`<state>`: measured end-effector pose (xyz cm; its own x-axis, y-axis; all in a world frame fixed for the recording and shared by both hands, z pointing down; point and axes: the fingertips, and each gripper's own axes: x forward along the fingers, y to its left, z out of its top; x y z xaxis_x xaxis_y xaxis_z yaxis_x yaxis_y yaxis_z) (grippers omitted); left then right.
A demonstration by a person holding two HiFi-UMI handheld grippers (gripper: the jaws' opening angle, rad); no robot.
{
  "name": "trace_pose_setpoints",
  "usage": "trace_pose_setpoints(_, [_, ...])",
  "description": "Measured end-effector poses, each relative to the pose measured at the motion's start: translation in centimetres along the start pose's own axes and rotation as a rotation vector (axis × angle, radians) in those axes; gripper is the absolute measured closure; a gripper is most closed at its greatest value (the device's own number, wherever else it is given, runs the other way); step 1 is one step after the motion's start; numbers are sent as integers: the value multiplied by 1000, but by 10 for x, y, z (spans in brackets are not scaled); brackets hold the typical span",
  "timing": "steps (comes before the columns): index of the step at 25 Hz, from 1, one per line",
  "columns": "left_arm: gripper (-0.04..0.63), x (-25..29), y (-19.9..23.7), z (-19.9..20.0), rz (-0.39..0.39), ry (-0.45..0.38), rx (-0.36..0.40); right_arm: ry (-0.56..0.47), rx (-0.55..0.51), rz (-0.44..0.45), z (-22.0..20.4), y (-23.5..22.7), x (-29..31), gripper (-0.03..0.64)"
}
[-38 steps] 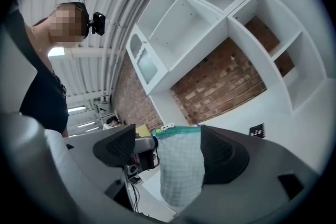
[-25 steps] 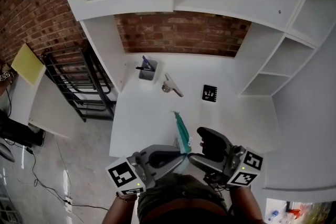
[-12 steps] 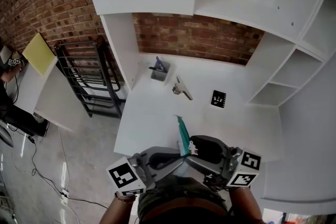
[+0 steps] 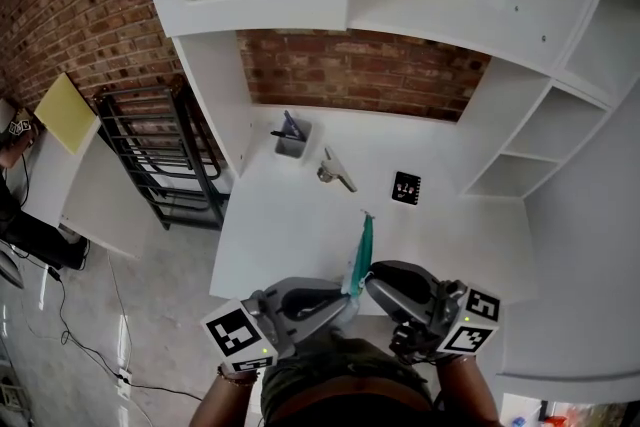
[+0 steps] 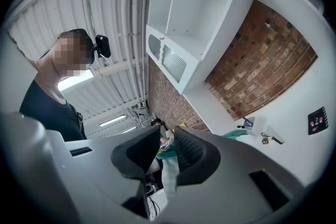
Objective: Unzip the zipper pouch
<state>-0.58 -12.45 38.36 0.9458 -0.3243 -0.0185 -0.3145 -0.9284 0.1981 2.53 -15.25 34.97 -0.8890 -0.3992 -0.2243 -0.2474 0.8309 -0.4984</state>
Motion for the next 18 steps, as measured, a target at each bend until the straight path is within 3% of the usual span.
trace_pose_setpoints(12, [588,15,-4,-1,-20,11,2,-27,28,-5,4,-6,-12,609])
trace_pose_setpoints(18, [588,15,-10,-1,-32,13,-1,-16,-5,-1,5,-1,-13,611])
